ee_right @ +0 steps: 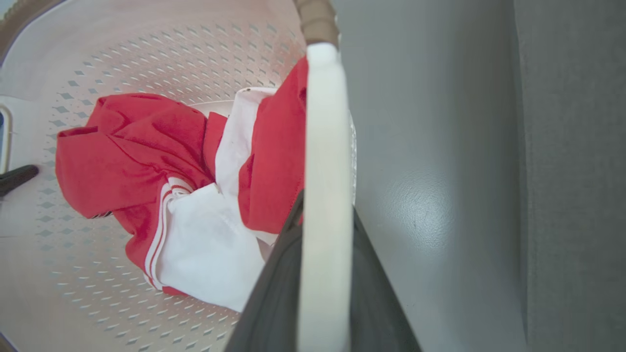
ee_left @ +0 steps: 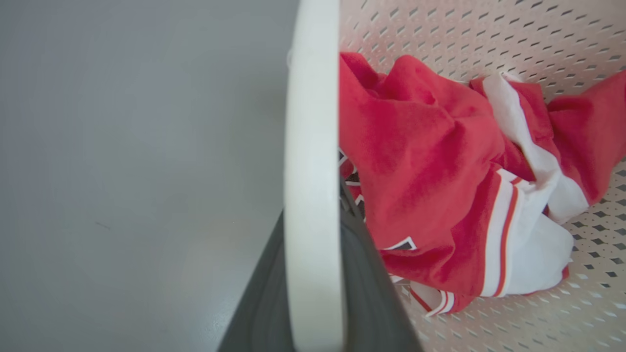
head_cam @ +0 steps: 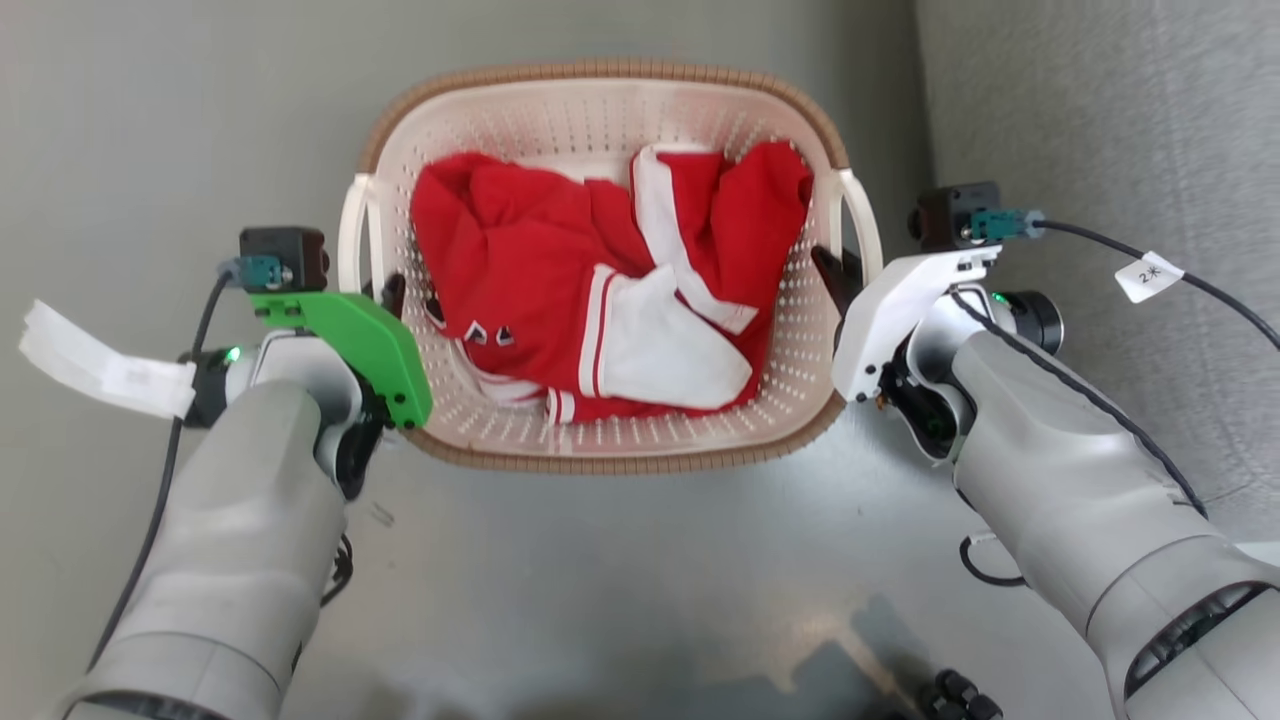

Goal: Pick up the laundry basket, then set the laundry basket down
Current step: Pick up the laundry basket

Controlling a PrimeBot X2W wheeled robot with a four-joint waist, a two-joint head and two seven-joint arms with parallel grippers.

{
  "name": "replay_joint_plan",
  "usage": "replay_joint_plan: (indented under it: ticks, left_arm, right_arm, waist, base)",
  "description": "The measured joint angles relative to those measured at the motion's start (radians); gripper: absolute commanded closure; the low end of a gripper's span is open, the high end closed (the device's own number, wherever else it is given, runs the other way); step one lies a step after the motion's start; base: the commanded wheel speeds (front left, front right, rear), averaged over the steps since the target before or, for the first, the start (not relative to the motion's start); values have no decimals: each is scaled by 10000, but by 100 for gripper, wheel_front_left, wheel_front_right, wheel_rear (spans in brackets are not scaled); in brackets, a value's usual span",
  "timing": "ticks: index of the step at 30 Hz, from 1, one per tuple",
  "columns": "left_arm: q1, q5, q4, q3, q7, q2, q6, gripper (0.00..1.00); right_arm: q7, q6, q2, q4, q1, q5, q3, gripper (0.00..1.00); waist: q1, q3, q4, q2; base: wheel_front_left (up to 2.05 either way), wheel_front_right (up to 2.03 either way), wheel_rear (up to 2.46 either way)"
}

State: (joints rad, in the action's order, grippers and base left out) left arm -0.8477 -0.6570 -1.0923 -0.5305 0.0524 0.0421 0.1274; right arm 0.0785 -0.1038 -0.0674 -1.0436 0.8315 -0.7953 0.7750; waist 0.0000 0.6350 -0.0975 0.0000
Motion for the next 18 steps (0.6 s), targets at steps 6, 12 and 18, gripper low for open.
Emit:
replay_joint_plan:
  ticks: [6,12,18]
  left_arm:
    - [412,-267,-104,-224,-330,-42,0,100]
    - [806,-499,-221,-426,-531,-109,0,100]
    - [1244,-717,-336,-621,-796,-138,0,100]
  right_arm:
    - [-445,2,-27,-35,-316,-330,278,100]
    - [-727,2,-27,-159,-639,-623,462,100]
    - [-1022,2,-23,-207,-1124,-903,742,100]
  waist:
    - [0,-766,-23,0]
    - [0,-1536,-12,0]
    - [0,-2305,20,0]
  base:
    - [0,0,0]
    - [0,0,0]
    - [0,0,0]
